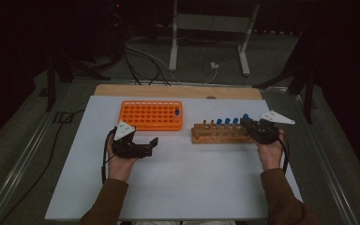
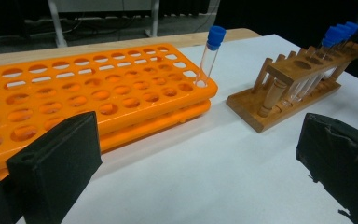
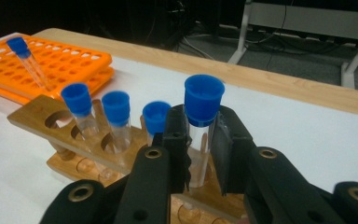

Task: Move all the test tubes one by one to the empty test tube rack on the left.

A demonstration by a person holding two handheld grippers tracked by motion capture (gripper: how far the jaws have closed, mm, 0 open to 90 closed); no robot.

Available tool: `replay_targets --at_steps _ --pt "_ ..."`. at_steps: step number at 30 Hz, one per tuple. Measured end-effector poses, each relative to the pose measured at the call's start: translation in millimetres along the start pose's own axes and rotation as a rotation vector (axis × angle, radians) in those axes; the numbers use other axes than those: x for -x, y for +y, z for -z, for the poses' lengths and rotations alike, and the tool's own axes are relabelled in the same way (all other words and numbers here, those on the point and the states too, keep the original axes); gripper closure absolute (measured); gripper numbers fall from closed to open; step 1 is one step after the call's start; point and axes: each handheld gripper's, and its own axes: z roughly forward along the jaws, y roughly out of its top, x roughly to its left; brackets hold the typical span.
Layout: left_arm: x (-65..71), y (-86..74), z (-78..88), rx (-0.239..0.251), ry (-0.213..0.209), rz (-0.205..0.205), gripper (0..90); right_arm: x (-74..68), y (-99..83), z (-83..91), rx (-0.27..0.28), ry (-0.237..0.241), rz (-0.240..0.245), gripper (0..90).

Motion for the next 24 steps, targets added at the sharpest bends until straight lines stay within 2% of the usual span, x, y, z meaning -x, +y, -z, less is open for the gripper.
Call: replay_targets --at_steps 10,17,24 --pt "1.0 -1.9 -2.6 -0.01 -0.003 0.0 0.8 4.3 13.7 10.7 0.034 0.002 -0.006 77.0" --pt "16.6 -0.4 -11.4 -0.028 -0.038 -0.028 0.8 4.2 25.5 20.7 0.063 0.024 -0.015 77.0" --pt "29.7 6.8 -16.5 -0.017 -0.073 -0.043 0.9 -4.4 37.5 30.5 0.076 0.058 0.007 77.0"
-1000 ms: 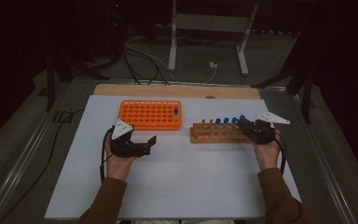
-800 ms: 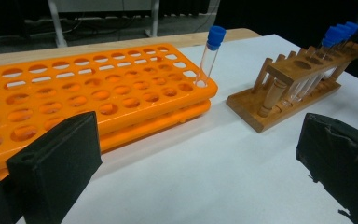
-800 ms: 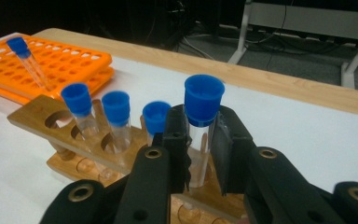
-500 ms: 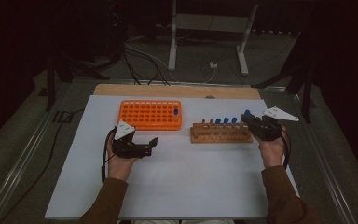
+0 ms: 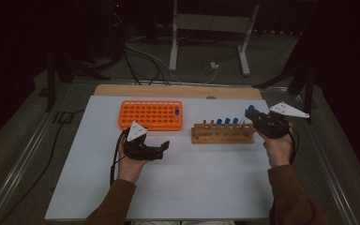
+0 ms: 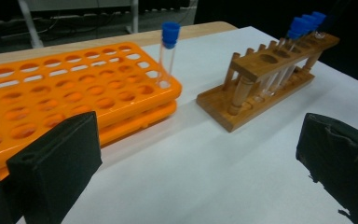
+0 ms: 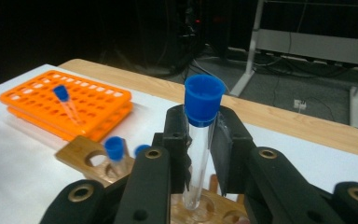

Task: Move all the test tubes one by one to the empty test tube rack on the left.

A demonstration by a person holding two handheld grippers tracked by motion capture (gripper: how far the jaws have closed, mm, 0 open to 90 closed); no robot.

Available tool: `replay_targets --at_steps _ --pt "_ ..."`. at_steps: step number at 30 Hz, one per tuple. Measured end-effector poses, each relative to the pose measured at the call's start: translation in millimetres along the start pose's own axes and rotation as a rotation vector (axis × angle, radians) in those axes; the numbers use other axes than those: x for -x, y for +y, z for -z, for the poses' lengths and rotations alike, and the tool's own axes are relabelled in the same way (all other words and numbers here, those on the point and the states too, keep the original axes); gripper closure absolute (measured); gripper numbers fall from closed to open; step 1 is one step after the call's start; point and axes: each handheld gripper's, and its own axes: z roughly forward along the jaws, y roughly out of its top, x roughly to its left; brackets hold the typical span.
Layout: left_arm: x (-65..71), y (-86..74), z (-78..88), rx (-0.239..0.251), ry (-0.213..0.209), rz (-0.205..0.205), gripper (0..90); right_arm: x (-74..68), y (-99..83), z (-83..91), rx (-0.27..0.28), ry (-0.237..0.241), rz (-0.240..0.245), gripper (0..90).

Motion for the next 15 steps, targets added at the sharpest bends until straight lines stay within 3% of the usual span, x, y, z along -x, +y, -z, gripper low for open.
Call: replay_targets --at_steps 5,12,15 --pt "8.4 6.9 -4.3 0.002 -0.009 -0.031 0.8 -12.6 2.0 1.7 -0.015 0.036 0.013 77.0" --pt "17.7 15.1 -14.9 0.016 -0.03 -0.033 1.2 -31.3 -8.9 -5.0 -0.037 0.094 0.013 77.0" --pt "24.2 18.8 -21.5 0.011 -0.045 -0.053 2.7 -36.4 -12.8 -9.9 -0.041 0.116 0.003 77.0"
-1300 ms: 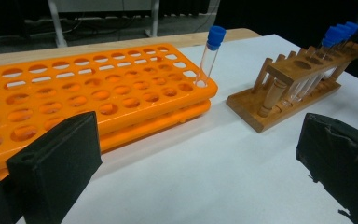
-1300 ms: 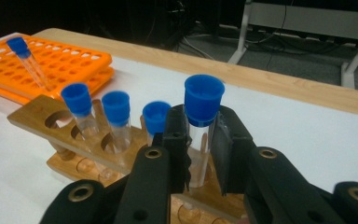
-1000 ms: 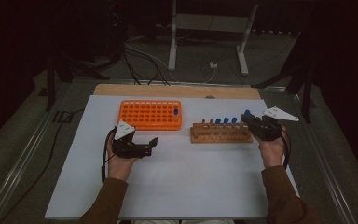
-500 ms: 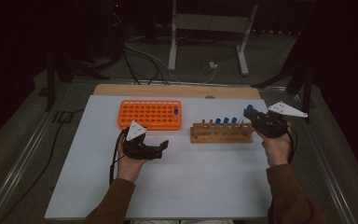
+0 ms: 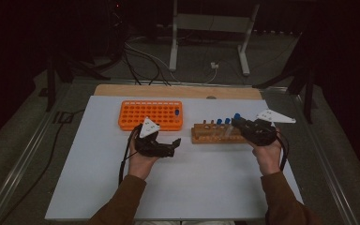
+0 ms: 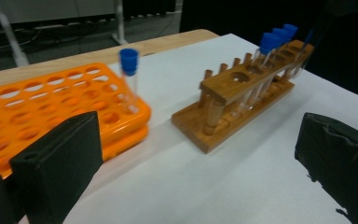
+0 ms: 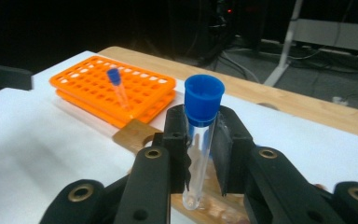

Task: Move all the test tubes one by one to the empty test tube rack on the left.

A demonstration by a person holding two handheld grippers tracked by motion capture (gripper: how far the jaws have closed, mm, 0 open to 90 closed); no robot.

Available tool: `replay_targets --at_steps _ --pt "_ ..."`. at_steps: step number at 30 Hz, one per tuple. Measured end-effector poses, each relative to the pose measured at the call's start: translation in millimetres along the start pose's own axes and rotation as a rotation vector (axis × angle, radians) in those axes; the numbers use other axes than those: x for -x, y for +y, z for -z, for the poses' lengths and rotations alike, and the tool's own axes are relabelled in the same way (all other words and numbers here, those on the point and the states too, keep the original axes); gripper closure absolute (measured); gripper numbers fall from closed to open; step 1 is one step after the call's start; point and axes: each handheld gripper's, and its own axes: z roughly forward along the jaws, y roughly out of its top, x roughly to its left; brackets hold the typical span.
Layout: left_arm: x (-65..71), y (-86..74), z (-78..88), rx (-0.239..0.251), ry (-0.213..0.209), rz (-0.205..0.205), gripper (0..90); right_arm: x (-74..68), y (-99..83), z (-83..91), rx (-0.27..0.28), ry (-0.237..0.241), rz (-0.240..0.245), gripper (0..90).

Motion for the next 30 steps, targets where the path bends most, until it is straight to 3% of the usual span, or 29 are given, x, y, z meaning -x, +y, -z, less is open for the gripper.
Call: replay_targets --at_steps 9,12,16,18,23,30 --pt "16.2 3.1 -26.3 -0.031 -0.023 -0.032 8.8 -17.2 -6.3 -15.2 -0.027 0.062 0.007 76.9" --pt "21.9 3.9 -33.5 -0.036 -0.049 -0.04 15.5 -25.4 -5.5 -20.0 -0.033 0.078 0.023 76.9" --pt "29.8 5.5 -42.3 -0.046 -0.066 -0.051 17.4 -37.5 -4.8 -28.3 -0.043 0.102 0.047 76.9" --pt "33.2 6.1 -45.7 -0.052 -0.063 -0.068 23.8 -43.3 -3.9 -32.2 -0.046 0.115 0.054 76.8" --pt "36.9 7.0 -50.1 -0.053 -0.105 -0.082 39.2 -55.1 -1.9 -41.5 -0.051 0.144 0.063 76.8" --pt "39.3 7.7 -50.8 -0.021 -0.132 -0.087 57.8 -64.4 -1.6 -48.5 -0.054 0.178 0.057 76.8"
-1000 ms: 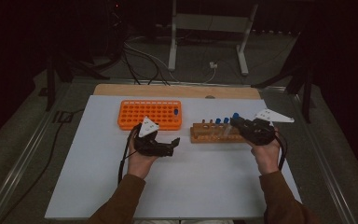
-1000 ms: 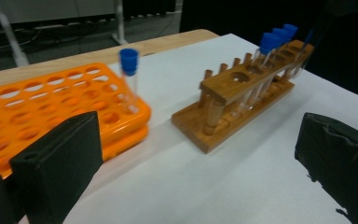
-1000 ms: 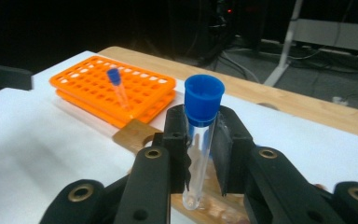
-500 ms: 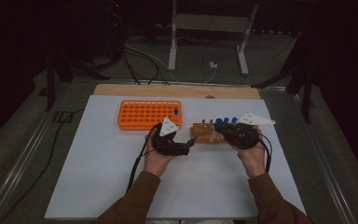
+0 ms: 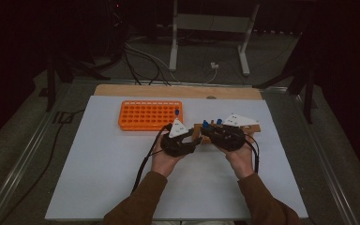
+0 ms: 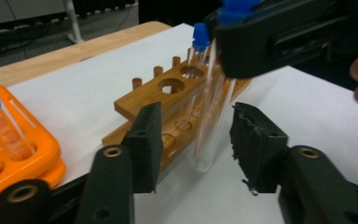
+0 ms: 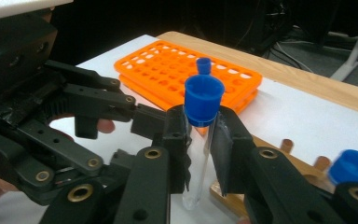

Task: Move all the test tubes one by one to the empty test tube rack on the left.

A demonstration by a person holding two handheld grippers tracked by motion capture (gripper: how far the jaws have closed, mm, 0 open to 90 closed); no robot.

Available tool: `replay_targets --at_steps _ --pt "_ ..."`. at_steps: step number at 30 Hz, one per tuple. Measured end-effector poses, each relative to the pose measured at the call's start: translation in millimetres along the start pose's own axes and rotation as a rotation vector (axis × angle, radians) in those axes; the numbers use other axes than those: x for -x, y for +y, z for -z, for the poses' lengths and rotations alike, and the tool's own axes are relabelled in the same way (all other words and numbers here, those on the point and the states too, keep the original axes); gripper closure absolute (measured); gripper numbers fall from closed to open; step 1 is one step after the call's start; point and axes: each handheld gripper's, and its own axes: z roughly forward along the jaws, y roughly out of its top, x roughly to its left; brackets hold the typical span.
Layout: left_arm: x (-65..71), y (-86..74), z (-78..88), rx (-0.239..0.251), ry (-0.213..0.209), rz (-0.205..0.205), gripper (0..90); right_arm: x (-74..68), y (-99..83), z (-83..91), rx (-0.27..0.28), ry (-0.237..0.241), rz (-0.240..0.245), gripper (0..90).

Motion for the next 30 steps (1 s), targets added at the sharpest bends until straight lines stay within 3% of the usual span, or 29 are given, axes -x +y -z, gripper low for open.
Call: replay_targets --at_steps 6,18,22,26,30 --pt "0.4 0.3 0.2 0.009 0.002 -0.011 68.6 -3.1 0.2 -4.7 -0.002 0.021 -0.014 76.8" --pt "1.3 -1.2 -2.1 0.011 -0.029 -0.016 77.9 -5.4 -0.1 -7.0 -0.019 0.031 -0.004 76.1" --pt "-2.3 -1.8 -2.3 0.002 -0.018 -0.008 78.2 -3.8 -0.2 -3.1 -0.014 0.038 -0.006 62.3" --pt "-7.0 -1.5 0.1 0.001 -0.005 0.008 78.4 -0.5 -1.3 2.5 -0.001 0.054 -0.004 42.3" --pt "-12.3 -0.8 3.8 0.004 0.016 0.008 78.4 1.7 -4.5 7.6 0.001 0.021 0.011 20.9"
